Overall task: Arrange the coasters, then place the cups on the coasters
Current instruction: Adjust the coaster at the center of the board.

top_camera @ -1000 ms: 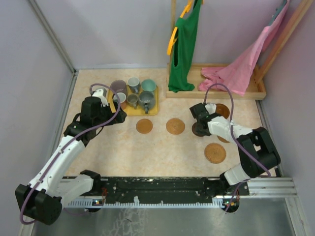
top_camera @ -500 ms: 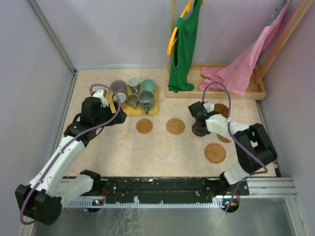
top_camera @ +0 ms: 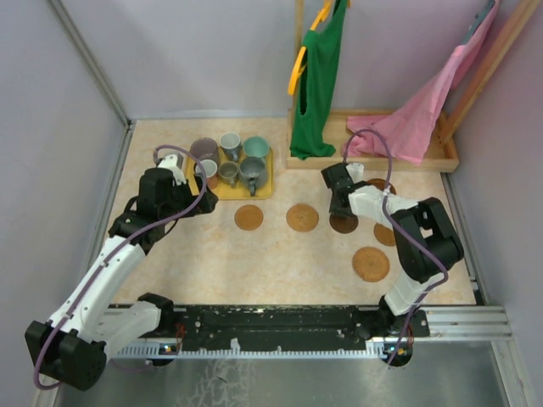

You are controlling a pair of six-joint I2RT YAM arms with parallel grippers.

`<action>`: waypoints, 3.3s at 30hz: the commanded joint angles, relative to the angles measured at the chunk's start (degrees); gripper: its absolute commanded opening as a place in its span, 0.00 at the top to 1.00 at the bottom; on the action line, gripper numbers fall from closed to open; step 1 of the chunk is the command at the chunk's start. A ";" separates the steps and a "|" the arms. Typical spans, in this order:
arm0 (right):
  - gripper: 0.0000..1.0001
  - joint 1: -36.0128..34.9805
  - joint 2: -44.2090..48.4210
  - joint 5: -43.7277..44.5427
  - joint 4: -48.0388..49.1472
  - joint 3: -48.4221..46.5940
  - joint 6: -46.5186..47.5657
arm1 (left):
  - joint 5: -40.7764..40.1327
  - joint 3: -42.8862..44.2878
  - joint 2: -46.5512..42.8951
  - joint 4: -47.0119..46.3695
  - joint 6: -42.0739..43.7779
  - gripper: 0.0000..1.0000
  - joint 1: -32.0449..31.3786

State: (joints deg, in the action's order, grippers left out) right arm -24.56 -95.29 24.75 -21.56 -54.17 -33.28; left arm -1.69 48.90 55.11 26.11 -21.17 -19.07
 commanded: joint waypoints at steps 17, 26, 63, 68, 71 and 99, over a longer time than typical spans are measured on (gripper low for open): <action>0.67 3.62 -1.63 -0.57 3.70 -0.08 2.88 | -0.57 1.19 0.34 -0.24 0.34 0.03 0.27; 0.67 3.14 9.08 -0.72 0.63 -1.54 5.05 | -0.37 1.47 0.79 -1.03 0.90 0.03 0.26; 0.69 -14.99 -8.93 -6.31 -0.26 -12.45 1.25 | -1.06 -0.48 -1.88 0.66 1.53 0.02 0.26; 0.69 -16.48 -9.55 -6.17 -0.33 -12.24 0.76 | -1.07 -0.28 -1.68 0.55 1.48 0.02 0.26; 0.69 -17.36 -9.56 -6.30 -0.40 -12.02 0.11 | -0.94 -0.39 -1.67 0.61 1.31 0.02 0.26; 0.68 -14.13 5.15 3.20 -6.13 -11.39 1.16 | 0.33 -0.46 -2.02 0.30 1.15 0.02 0.26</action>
State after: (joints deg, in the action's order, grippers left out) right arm -40.38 -97.69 24.23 -25.65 -64.95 -32.49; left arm -2.15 48.90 54.00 26.26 -20.56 -19.07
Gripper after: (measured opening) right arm 0.320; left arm 0.984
